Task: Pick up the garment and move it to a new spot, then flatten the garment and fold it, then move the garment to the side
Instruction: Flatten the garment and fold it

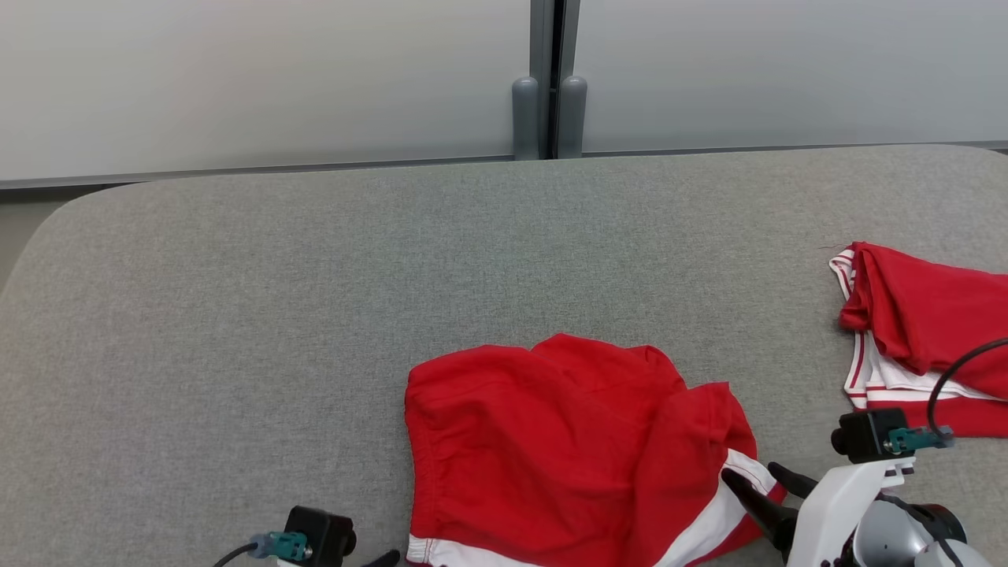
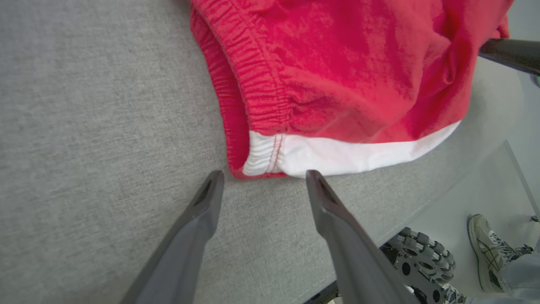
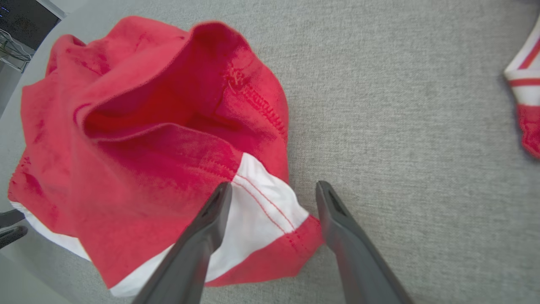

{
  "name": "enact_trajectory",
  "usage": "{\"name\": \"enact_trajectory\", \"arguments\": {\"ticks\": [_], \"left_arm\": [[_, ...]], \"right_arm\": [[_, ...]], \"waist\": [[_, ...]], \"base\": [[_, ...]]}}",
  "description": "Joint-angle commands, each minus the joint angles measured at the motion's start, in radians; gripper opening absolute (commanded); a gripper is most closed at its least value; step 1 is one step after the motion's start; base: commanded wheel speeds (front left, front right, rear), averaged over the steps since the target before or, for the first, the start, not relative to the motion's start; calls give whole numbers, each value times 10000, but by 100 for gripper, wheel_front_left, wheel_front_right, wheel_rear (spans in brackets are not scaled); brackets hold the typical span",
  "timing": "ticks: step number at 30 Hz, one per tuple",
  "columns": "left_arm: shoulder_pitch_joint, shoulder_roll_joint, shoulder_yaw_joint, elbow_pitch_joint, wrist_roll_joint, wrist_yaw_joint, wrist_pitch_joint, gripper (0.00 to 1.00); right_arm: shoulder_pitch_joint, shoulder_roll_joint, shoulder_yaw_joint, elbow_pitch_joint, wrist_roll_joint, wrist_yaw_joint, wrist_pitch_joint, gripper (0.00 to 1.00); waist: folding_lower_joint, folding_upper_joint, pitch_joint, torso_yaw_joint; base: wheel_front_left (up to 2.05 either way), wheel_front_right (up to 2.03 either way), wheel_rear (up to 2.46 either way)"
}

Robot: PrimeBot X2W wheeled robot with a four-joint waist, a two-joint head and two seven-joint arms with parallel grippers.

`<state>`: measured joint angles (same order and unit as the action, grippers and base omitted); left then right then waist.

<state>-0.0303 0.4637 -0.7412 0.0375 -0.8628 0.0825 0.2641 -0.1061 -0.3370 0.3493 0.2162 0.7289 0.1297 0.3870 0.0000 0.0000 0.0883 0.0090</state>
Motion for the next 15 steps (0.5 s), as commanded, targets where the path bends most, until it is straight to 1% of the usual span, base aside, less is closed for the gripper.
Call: {"name": "enact_trajectory", "arguments": {"ticks": [1,5,6,8,9,10,11,12,13,14,15], "left_arm": [[-215,8,27,21,64,-82,-126,100],[-336,-20,70,72,279,-47,-393,100],[-352,-35,61,90,284,-64,-430,100],[-401,-53,17,146,281,-127,-401,100],[-425,-60,-11,189,270,-141,-362,100],[-442,-81,-30,212,260,-155,-347,100],[-453,-97,-38,228,259,-155,-341,82],[-453,-104,-37,243,271,-136,-363,53],[-454,-103,-40,258,284,-121,-368,29],[-460,-90,-45,260,305,-113,-371,0],[-465,-75,-51,251,310,-108,-371,0]], "right_arm": [[-112,-60,75,56,60,21,-43,100],[-197,-122,286,107,184,21,-113,100],[-203,-122,341,104,214,21,-127,98],[-204,-148,422,114,278,21,-115,87],[-212,-172,460,114,300,21,-120,78],[-223,-187,497,118,321,21,-136,73],[-219,-194,534,118,351,21,-158,65],[-205,-206,566,121,386,21,-178,54],[-196,-221,597,117,407,21,-206,48],[-187,-234,620,105,410,21,-213,40],[-174,-252,645,95,449,21,-221,29]], "waist": [[0,0,7,4],[0,0,25,10],[0,0,18,9],[0,0,19,0],[0,0,23,-9],[0,0,23,-17],[0,0,21,-26],[0,0,16,-31],[0,0,11,-32],[0,0,3,-33],[0,0,-4,-38]], "base": [[0,0,0],[0,0,0],[0,0,0],[0,0,0],[0,0,0],[0,0,0],[0,0,0],[0,0,0],[0,0,0],[0,0,0],[0,0,0]]}}
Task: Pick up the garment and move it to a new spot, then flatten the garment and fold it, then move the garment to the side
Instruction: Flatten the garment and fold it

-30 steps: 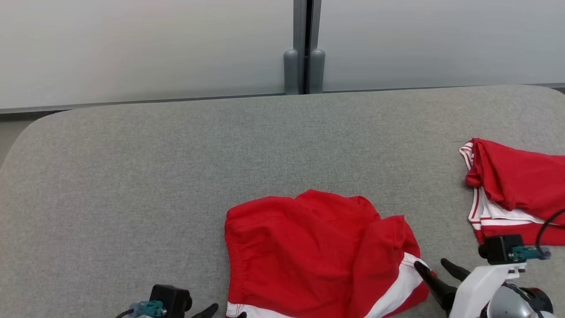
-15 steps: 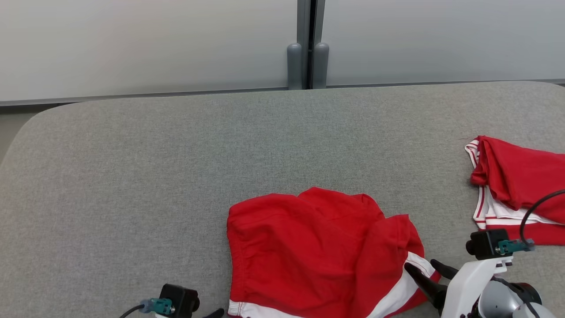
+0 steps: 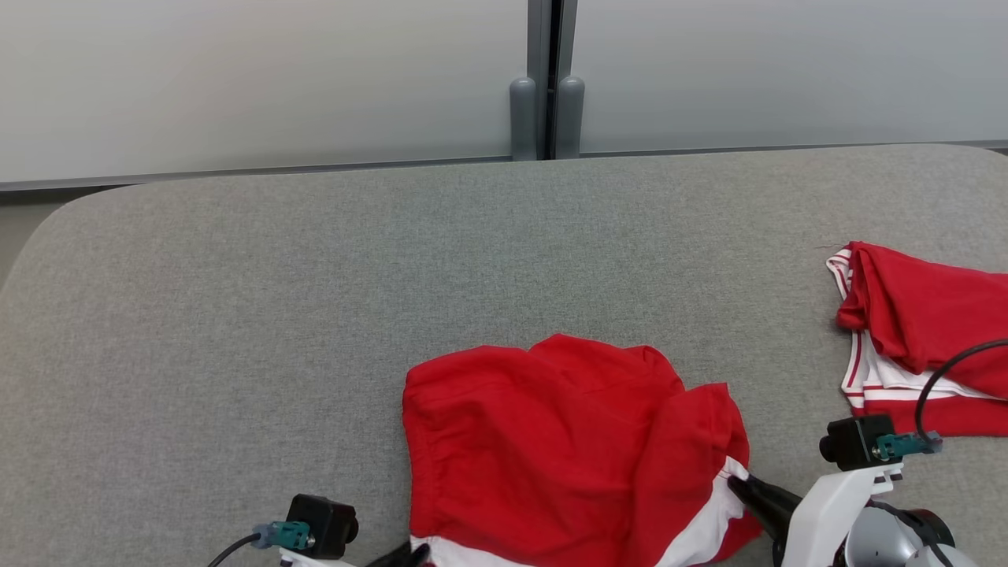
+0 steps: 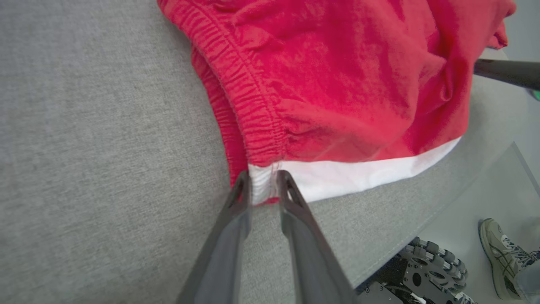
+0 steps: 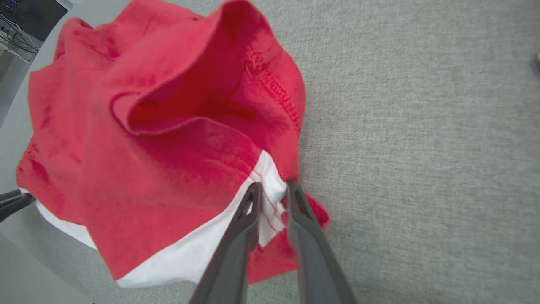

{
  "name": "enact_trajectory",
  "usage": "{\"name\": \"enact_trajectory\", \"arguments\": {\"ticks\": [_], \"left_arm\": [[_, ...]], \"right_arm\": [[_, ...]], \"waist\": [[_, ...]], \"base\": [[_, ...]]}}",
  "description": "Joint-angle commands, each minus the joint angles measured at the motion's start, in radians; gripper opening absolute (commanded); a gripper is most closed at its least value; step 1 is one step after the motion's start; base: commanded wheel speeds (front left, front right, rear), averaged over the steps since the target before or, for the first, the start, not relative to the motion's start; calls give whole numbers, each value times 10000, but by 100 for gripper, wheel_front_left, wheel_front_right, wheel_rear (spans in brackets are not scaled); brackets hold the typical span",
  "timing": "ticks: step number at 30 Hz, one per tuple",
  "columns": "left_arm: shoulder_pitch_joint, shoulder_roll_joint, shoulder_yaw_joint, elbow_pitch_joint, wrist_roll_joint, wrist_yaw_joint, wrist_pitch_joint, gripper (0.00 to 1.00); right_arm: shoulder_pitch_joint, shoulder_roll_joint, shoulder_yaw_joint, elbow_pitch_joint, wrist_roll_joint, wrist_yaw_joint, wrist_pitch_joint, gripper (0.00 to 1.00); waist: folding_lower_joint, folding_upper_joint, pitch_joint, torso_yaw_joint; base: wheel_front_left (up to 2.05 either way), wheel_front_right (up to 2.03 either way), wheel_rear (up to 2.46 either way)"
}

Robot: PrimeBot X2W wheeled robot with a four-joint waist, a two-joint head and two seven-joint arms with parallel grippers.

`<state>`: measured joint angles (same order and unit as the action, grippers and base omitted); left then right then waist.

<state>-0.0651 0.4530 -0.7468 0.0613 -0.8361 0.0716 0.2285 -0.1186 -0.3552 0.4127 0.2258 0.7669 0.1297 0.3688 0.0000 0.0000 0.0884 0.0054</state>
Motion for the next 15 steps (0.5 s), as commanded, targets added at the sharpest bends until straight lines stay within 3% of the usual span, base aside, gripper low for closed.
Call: {"name": "enact_trajectory", "arguments": {"ticks": [1,2,8,15], "left_arm": [[-115,37,-6,-12,24,-13,7,0],[-104,48,-19,-31,-6,-32,42,0],[53,142,1,-264,-99,-85,-7,0],[279,425,323,-1011,-166,57,-321,0]], "right_arm": [[-32,-85,33,-11,101,21,-68,9],[-15,-99,56,-26,108,21,-87,0],[267,-238,-65,-233,204,21,-367,0],[782,-346,-511,-1310,662,21,-862,0]], "waist": [[0,0,-16,-7],[0,0,-33,-12],[0,0,-223,24],[0,0,-422,42]], "base": [[0,0,0],[0,0,0],[0,0,0],[0,0,0]]}}
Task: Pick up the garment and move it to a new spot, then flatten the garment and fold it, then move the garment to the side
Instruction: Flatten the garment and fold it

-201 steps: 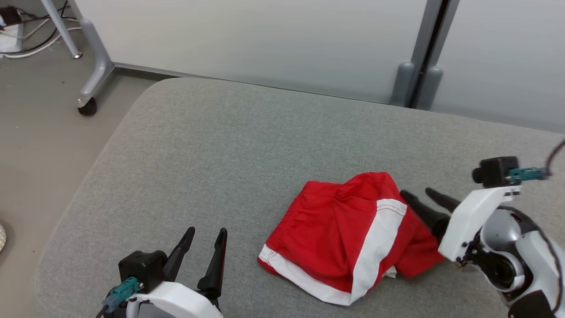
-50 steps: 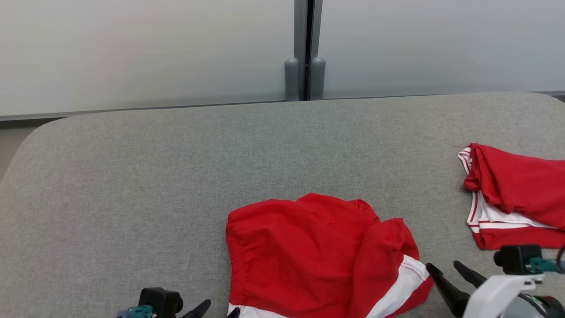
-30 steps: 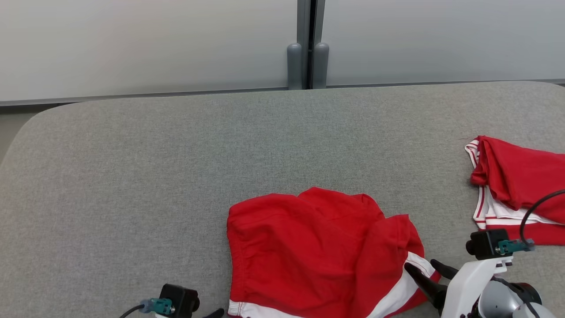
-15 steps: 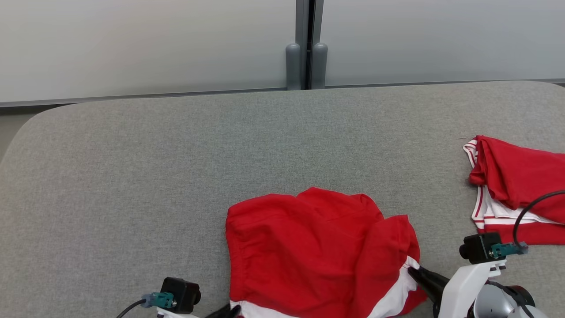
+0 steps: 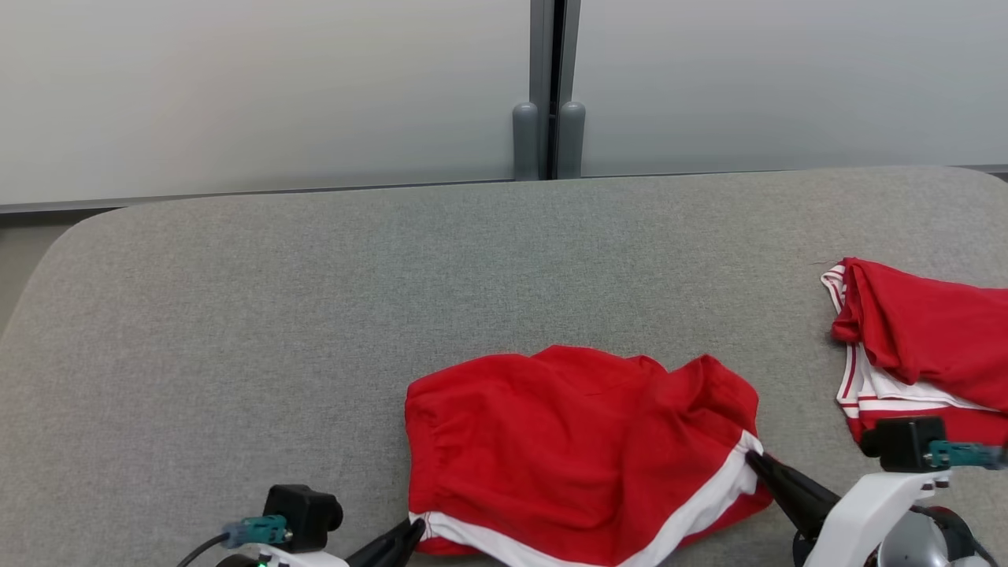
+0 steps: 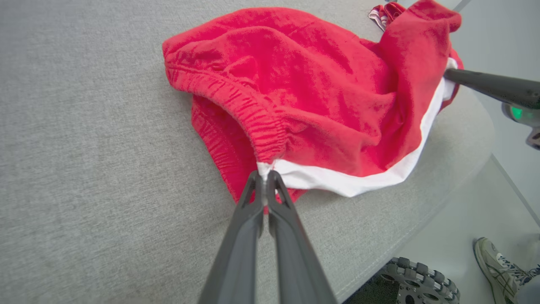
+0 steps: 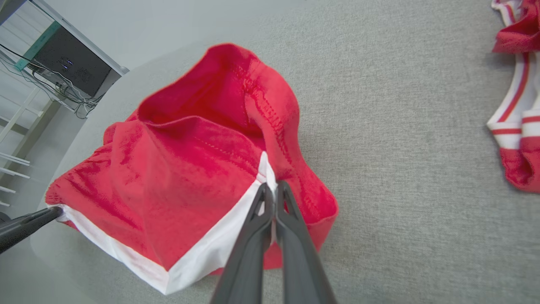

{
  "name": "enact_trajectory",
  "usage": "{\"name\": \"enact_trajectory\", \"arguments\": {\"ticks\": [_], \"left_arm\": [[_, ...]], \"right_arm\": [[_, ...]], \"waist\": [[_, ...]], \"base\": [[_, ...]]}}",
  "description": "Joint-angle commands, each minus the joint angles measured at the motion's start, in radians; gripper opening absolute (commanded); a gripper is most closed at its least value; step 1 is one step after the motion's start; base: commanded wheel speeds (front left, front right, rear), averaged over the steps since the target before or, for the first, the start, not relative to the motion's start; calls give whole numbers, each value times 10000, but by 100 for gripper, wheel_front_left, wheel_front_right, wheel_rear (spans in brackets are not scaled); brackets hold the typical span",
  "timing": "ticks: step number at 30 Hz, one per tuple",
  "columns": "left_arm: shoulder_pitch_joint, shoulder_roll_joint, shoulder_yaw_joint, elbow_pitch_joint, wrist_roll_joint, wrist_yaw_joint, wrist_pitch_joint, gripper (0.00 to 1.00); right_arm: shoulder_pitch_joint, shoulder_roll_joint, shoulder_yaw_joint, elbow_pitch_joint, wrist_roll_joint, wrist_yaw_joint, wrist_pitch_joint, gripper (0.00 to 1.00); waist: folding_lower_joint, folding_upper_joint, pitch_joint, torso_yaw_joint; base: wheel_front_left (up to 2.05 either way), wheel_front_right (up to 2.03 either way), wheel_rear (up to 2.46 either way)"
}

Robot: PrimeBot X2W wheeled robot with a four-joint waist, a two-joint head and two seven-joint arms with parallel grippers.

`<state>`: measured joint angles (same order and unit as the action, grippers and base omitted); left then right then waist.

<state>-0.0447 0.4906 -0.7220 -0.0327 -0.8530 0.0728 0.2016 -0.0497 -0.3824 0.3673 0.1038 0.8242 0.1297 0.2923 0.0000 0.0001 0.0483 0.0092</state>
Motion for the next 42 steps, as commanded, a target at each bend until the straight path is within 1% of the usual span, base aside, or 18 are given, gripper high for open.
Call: {"name": "enact_trajectory", "arguments": {"ticks": [1,7,11,15,19,21,23,25,27,29,31,33,38,42], "left_arm": [[115,106,144,-241,-37,60,-98,0],[175,559,623,-1477,-64,374,-229,0],[-53,759,926,-2333,-28,570,-248,0],[-587,828,1225,-2795,-83,479,-201,0],[-1666,893,1579,-2748,-86,307,86,0],[-2433,1044,1700,-2418,33,149,385,0],[-3349,878,1823,-2026,-139,-96,637,0],[-4428,879,1864,-1372,-104,-411,1027,0],[-5602,665,1908,-675,-246,-748,1401,0],[-6843,526,1850,182,-156,-1100,1797,0],[-8111,190,1796,990,-130,-1384,2068,0],[-9440,-88,1800,1791,-13,-1557,2236,0],[-12228,-660,1751,3693,419,-1868,1946,0],[-13844,-1062,1779,5099,618,-1965,1268,0]], "right_arm": [[168,-58,-145,-335,223,21,-218,0],[710,-184,-668,-1519,991,21,-488,0],[858,-246,-870,-2032,1360,21,-623,0],[556,-251,-1011,-2263,1553,21,-715,0],[-282,-223,-1114,-2249,1651,21,-778,0],[-970,-133,-1108,-2132,1844,21,-755,0],[-1761,-176,-1120,-1867,1977,21,-666,0],[-2697,-220,-1080,-1514,2138,21,-565,0],[-3756,-197,-1074,-1138,2330,21,-423,0],[-4870,-209,-1032,-680,2556,21,-271,0],[-6058,-212,-975,-220,2698,21,-216,0],[-7281,-185,-909,243,2824,21,-196,0],[-10006,-76,-569,1344,2957,21,-545,0],[-11712,-72,-362,2078,3080,21,-1119,0]], "waist": [[0,-1,-44,10],[0,-1,-150,-18],[0,-1,-38,-74],[0,-1,328,-112],[0,-1,943,-149],[0,-1,1337,-180],[0,-1,1731,-186],[0,-1,2128,-171],[0,-1,2603,-145],[0,-1,3068,-121],[0,-1,3517,-86],[0,-1,4009,-53],[0,-1,4837,-81],[0,-1,5107,-114]], "base": [[0,0,0],[0,0,0],[0,0,0],[0,0,0],[0,0,0],[0,0,0],[0,0,0],[0,0,0],[0,0,0],[0,0,0],[0,0,0],[0,0,0],[0,0,0],[0,0,0]]}}
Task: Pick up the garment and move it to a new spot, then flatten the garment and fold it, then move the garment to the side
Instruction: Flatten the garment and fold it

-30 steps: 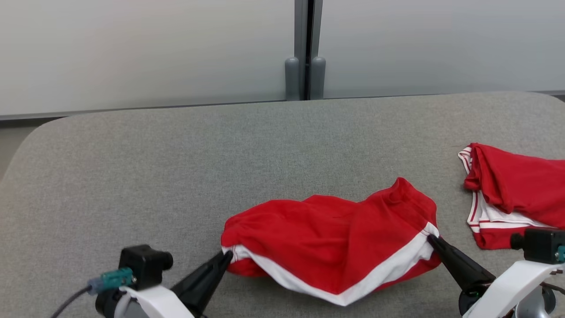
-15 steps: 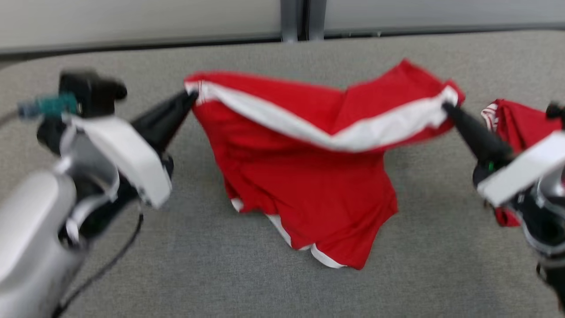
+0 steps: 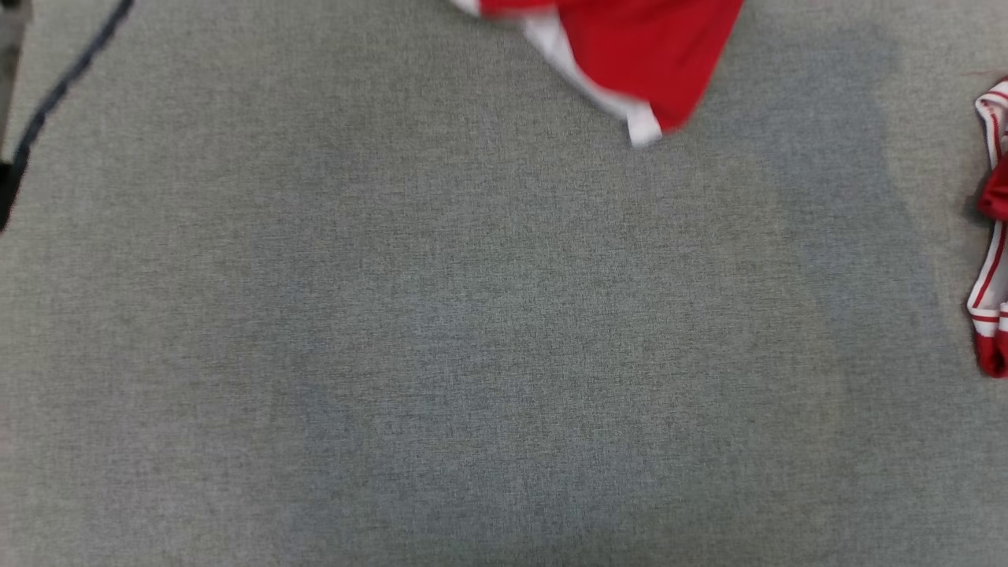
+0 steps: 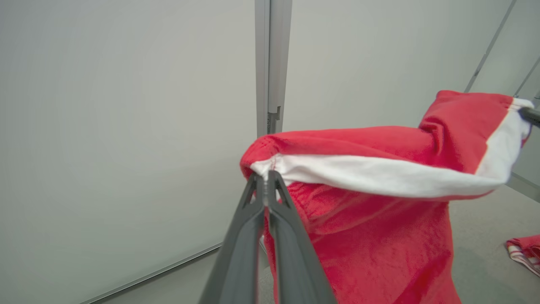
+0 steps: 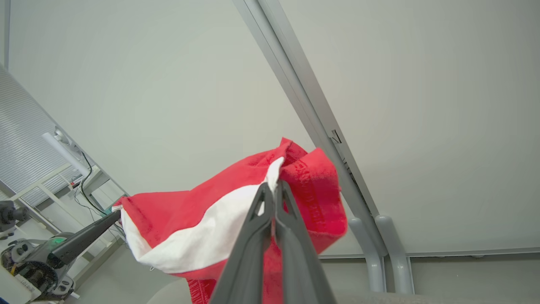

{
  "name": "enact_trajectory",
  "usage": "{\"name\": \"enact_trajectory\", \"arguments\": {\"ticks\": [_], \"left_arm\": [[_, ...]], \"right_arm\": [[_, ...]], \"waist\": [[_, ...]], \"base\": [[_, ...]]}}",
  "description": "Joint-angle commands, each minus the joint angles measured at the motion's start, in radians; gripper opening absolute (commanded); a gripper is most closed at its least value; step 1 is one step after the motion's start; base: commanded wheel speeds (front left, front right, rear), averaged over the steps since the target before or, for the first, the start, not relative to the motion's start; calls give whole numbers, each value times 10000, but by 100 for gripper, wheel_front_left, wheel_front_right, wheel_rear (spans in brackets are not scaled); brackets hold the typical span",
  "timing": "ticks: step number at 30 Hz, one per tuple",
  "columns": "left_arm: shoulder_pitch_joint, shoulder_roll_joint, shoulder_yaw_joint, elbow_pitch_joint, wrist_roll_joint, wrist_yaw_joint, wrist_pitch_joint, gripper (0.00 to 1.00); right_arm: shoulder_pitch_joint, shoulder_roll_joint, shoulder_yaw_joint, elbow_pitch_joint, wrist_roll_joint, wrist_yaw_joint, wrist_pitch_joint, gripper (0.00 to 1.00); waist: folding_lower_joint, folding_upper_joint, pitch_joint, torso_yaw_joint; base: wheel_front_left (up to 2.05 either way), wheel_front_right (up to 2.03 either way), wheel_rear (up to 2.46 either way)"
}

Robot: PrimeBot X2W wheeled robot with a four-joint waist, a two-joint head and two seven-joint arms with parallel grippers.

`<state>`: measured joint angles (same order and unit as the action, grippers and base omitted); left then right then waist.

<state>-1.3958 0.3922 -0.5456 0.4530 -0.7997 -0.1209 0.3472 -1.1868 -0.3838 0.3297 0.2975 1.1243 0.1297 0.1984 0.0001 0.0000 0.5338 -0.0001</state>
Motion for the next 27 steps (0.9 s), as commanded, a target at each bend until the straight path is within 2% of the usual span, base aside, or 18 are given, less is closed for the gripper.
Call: {"name": "enact_trajectory", "arguments": {"ticks": [1,7,13,21,27], "left_arm": [[-692,-133,-3,562,122,-55,-369,0],[-2095,-390,-427,2102,-75,-103,-978,0],[-2402,-315,-1229,2609,-571,-86,-1280,0],[-898,315,-2846,2296,-1664,-89,-1937,0],[881,942,-3763,1549,-2498,-90,-2583,0]], "right_arm": [[-740,-73,86,305,110,21,-332,0],[-2478,-84,501,1054,362,21,-1041,0],[-2943,-186,1195,1390,519,21,-1340,0],[-1247,-462,2493,1319,1138,21,-1835,0],[566,-802,3285,912,1590,21,-2540,0]], "waist": [[-1,0,290,-31],[-1,0,493,-116],[-1,0,687,-121],[-1,0,620,-85],[-1,0,-116,-71]], "base": [[0,0,0],[0,0,0],[0,0,0],[0,0,0],[0,0,0]]}}
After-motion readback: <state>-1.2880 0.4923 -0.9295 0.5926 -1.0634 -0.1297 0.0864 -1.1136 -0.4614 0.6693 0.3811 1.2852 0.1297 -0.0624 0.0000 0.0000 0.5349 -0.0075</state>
